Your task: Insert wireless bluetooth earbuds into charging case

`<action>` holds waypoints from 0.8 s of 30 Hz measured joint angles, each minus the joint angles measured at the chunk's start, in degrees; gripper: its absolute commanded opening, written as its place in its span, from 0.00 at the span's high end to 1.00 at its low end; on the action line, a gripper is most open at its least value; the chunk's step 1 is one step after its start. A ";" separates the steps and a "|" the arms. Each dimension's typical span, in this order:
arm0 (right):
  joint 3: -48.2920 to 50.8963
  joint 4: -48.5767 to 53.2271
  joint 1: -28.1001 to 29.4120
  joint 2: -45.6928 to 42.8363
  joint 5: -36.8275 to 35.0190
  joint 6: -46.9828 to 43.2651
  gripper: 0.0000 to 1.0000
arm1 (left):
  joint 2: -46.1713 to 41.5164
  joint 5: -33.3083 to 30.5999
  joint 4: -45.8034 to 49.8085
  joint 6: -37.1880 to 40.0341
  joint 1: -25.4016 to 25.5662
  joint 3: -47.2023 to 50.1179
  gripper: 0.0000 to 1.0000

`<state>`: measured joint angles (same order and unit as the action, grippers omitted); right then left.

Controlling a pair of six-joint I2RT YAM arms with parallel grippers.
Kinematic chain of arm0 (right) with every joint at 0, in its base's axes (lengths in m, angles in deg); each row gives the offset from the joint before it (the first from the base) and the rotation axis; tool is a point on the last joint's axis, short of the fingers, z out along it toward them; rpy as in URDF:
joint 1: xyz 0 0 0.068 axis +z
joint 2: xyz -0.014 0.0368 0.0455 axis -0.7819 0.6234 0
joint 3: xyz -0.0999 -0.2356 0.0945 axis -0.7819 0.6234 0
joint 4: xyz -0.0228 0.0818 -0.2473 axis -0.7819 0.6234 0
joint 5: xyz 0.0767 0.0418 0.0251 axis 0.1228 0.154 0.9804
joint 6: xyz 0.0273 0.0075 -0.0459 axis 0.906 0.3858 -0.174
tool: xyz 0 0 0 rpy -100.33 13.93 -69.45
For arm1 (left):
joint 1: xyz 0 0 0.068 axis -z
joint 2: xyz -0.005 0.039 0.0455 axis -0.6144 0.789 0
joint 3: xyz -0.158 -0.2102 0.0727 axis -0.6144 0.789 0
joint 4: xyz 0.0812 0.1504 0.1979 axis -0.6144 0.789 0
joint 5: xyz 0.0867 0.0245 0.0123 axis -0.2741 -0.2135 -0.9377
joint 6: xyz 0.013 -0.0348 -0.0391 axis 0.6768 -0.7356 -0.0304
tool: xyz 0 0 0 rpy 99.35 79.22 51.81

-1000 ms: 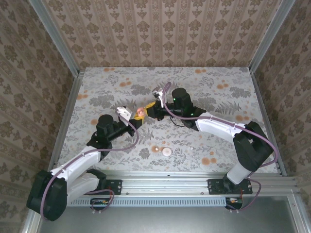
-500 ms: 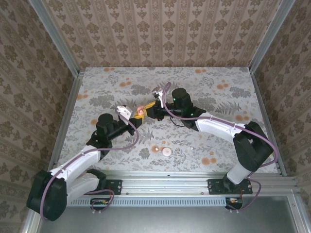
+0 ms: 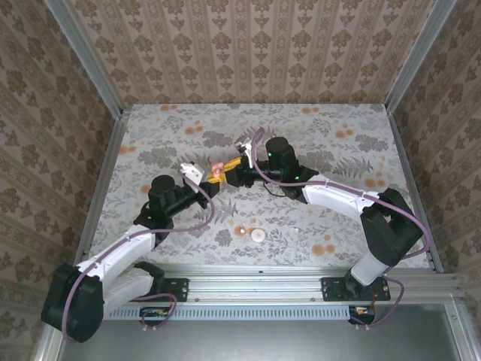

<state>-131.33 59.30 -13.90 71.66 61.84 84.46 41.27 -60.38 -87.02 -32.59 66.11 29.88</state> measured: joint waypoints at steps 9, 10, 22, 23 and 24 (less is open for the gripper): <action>1.88 -2.58 -2.47 -3.06 0.63 4.87 0.42 | -0.57 0.02 0.00 0.02 0.00 -0.09 1.00; 2.14 -2.67 -2.89 -3.89 0.70 5.77 0.41 | -0.72 0.02 0.00 0.02 0.00 -0.09 1.00; 2.38 -0.28 -4.63 -7.02 3.08 12.61 0.39 | -0.81 0.02 0.00 0.24 0.02 -0.09 1.00; 2.25 0.28 -4.55 -6.95 3.45 12.85 0.39 | -0.81 0.02 0.00 0.24 0.02 -0.09 1.00; 2.08 1.03 -4.46 -6.78 3.87 12.90 0.39 | -0.81 0.02 0.00 0.24 0.02 -0.09 1.00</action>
<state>-129.26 60.32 -18.36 64.88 65.71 97.36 40.46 -60.36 -87.02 -32.35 66.14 29.80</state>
